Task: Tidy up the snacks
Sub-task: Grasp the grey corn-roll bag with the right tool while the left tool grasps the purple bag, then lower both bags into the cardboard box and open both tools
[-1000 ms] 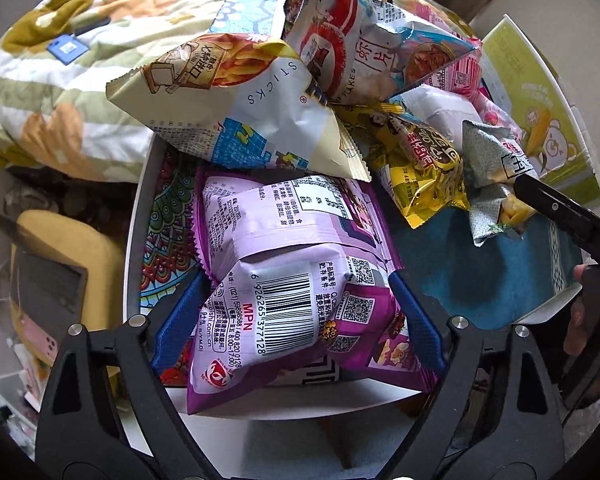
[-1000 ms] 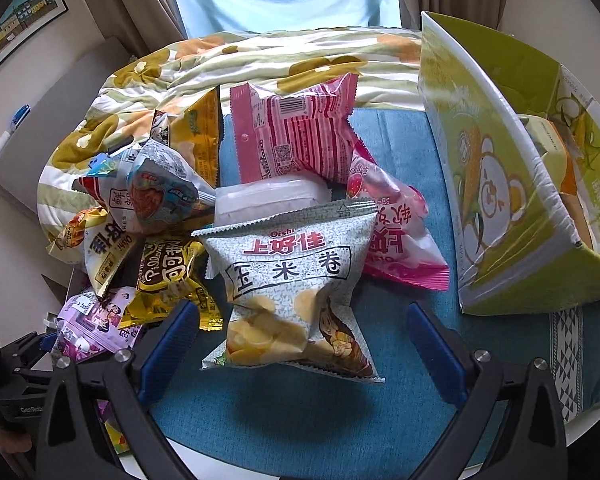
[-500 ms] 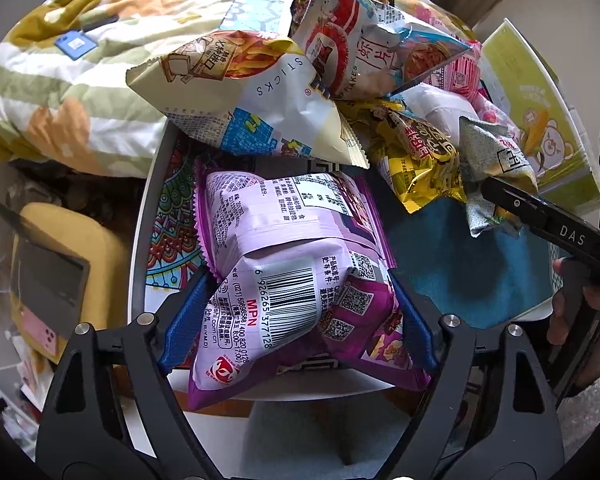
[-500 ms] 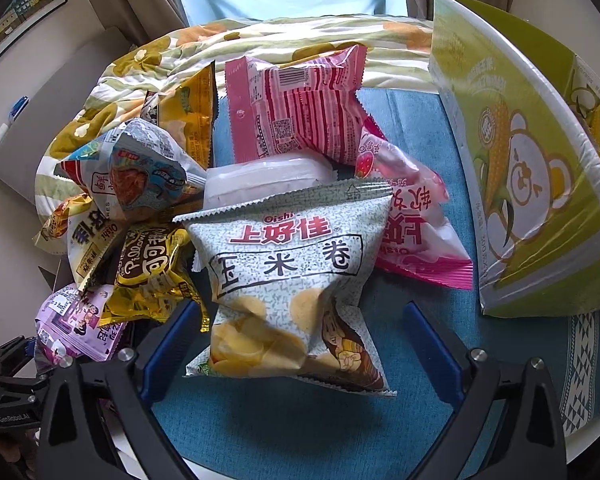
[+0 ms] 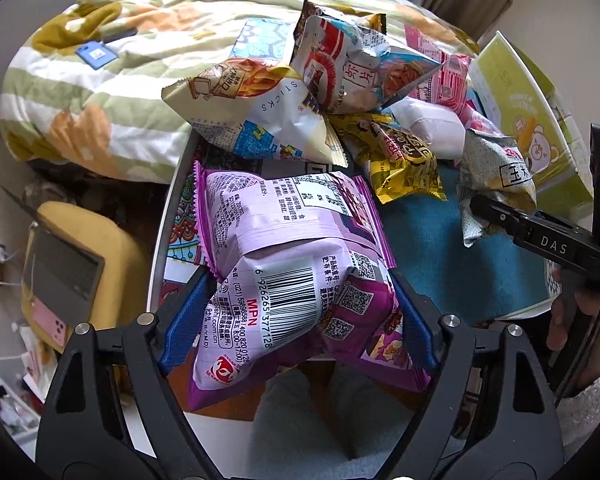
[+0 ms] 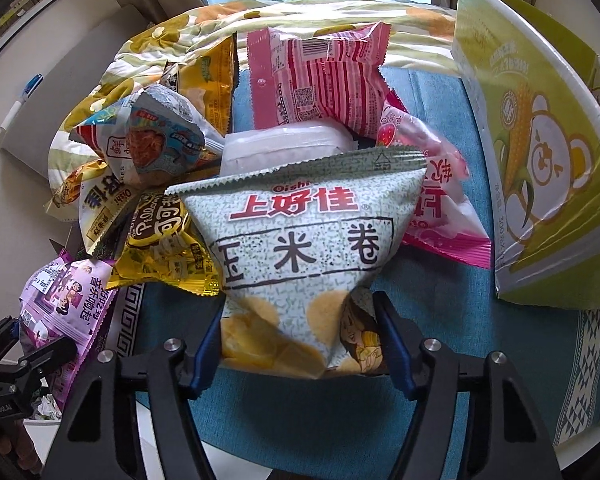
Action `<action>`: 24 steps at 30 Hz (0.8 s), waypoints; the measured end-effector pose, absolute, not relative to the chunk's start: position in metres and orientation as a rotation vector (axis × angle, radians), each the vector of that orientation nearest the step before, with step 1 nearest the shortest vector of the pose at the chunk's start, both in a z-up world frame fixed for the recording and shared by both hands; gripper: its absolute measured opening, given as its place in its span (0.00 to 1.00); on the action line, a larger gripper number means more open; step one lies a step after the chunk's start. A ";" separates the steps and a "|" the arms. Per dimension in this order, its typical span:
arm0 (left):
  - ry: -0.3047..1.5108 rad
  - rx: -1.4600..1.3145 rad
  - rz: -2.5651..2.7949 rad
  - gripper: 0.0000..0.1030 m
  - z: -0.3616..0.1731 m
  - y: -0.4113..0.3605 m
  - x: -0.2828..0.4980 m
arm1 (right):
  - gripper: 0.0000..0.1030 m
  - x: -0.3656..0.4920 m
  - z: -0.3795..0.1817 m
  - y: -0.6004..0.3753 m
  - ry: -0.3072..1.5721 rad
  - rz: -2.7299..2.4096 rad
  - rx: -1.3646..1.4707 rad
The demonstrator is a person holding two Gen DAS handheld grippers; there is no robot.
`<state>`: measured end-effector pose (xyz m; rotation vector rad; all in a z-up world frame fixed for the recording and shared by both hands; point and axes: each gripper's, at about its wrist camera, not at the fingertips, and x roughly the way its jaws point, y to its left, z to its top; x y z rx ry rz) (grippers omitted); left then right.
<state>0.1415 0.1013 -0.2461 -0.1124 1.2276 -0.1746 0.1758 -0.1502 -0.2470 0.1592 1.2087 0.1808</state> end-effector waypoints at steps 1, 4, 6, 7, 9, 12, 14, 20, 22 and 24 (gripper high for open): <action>1.221 -0.111 -0.169 0.80 -0.242 0.101 0.139 | 0.62 0.174 -0.243 -0.150 1.204 0.186 0.158; 1.198 -0.112 -0.153 0.80 -0.228 0.097 0.131 | 0.62 0.166 -0.231 -0.152 1.183 0.208 0.152; 1.185 -0.109 -0.144 0.80 -0.217 0.094 0.125 | 0.62 0.159 -0.221 -0.155 1.170 0.226 0.152; 1.181 -0.107 -0.141 0.80 -0.211 0.092 0.123 | 0.62 0.157 -0.216 -0.156 1.163 0.235 0.154; 1.154 -0.106 -0.137 0.80 -0.195 0.084 0.119 | 0.62 0.151 -0.204 -0.163 1.150 0.252 0.159; 1.097 -0.091 -0.140 0.80 -0.170 0.068 0.116 | 0.62 0.142 -0.184 -0.171 1.115 0.270 0.157; 1.061 -0.087 -0.150 0.80 -0.153 0.055 0.116 | 0.62 0.139 -0.169 -0.174 1.089 0.275 0.160; 0.961 -0.038 -0.196 0.80 -0.114 0.005 0.126 | 0.62 0.133 -0.123 -0.206 0.992 0.277 0.174; 0.934 -0.024 -0.220 0.80 -0.104 -0.015 0.133 | 0.62 0.132 -0.110 -0.221 0.959 0.263 0.182; 0.905 -0.017 -0.246 0.80 -0.096 -0.037 0.140 | 0.62 0.129 -0.100 -0.241 0.933 0.240 0.190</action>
